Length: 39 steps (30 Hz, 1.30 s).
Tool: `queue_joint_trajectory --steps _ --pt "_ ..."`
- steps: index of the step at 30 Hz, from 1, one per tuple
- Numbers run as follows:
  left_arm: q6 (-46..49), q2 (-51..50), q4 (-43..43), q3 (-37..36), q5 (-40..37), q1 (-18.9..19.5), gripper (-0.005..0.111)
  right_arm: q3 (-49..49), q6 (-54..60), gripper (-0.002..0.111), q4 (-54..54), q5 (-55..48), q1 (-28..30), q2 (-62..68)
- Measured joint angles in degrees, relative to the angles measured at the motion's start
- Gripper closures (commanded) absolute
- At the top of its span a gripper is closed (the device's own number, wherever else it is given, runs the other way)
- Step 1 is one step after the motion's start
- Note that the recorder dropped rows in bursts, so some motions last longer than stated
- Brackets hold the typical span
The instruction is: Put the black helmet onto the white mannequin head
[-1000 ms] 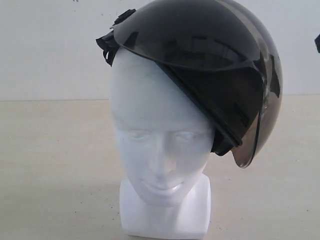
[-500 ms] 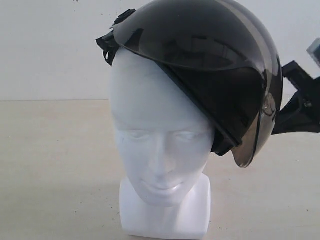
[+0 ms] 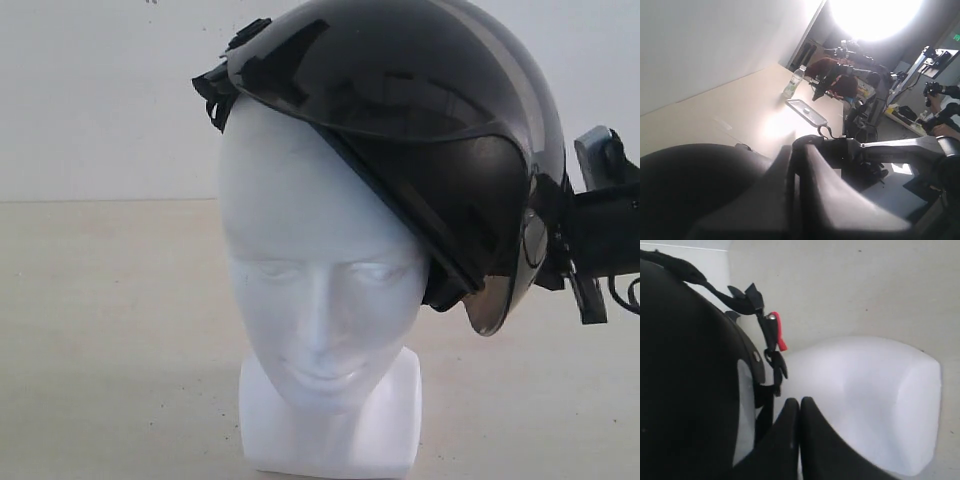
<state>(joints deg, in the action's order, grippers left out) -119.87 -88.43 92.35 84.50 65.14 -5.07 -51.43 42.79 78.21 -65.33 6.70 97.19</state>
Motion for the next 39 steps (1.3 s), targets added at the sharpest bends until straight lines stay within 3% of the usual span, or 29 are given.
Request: queue_joint_trajectory --steps 8,39 --pt "0.0 -0.2 7.0 -0.3 0.9 0.0 0.102 0.0 1.8 0.109 4.8 -3.0 -1.5 0.9" --pt "0.0 -2.6 6.7 -1.2 4.5 0.0 0.102 0.1 0.0 0.109 5.9 0.7 -1.4 -11.0"
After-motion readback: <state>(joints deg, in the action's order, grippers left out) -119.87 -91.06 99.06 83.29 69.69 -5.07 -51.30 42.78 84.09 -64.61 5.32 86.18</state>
